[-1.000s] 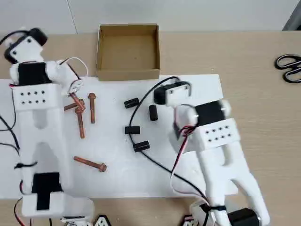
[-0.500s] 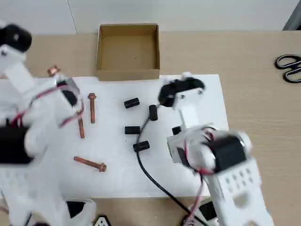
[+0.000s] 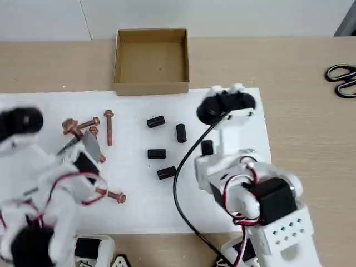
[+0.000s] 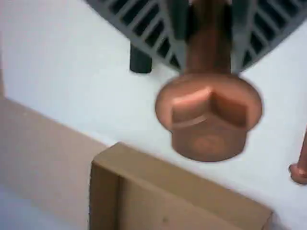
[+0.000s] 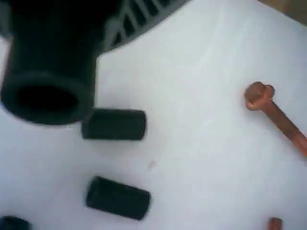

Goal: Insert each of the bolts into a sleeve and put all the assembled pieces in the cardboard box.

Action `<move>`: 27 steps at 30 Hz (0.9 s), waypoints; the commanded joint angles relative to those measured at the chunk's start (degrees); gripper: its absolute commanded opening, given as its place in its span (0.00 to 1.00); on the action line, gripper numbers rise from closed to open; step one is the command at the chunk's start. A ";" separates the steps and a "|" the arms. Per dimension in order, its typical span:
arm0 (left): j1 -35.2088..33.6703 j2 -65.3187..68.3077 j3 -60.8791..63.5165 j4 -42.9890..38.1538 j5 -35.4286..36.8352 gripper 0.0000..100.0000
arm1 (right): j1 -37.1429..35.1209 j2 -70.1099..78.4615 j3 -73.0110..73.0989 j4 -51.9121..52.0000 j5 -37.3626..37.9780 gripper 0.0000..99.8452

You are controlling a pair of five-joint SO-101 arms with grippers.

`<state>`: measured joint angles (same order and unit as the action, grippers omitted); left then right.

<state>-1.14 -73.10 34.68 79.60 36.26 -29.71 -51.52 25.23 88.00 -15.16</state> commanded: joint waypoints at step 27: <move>10.37 -28.04 19.82 -16.09 6.95 0.01 | -24.57 -19.30 21.98 -17.27 1.76 0.00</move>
<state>8.97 -101.05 54.29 66.07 42.86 -53.54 -64.18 44.04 73.85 -15.16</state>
